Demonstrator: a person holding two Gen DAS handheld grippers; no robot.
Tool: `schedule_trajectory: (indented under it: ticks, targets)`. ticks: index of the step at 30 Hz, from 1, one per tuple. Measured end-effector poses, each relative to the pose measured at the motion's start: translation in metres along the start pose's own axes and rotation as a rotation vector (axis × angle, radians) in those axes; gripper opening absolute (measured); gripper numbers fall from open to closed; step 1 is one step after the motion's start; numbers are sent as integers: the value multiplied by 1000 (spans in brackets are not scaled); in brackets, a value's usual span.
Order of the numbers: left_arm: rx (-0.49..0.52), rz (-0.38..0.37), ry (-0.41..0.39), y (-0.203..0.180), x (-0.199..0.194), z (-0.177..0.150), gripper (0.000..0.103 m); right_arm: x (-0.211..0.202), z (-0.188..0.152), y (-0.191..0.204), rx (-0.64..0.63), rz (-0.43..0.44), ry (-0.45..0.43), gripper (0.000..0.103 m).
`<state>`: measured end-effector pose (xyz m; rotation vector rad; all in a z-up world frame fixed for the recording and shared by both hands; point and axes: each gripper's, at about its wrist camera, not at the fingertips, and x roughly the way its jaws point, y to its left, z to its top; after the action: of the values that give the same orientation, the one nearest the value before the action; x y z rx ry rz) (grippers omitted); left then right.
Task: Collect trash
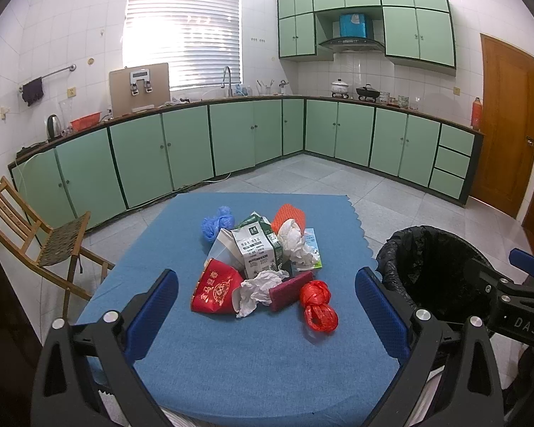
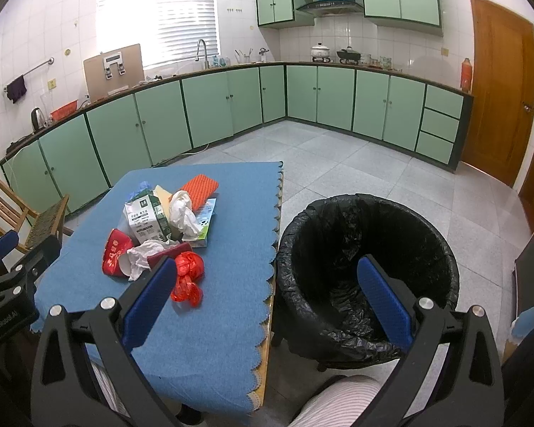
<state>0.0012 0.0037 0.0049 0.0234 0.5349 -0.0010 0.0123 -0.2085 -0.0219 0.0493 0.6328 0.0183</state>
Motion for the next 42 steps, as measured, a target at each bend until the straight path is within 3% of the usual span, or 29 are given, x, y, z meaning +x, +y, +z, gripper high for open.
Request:
schedule_trajectory:
  ticks: [42]
  targets:
    - [-4, 8, -4, 0, -3, 0, 97, 2, 2, 6, -12, 12, 9, 98]
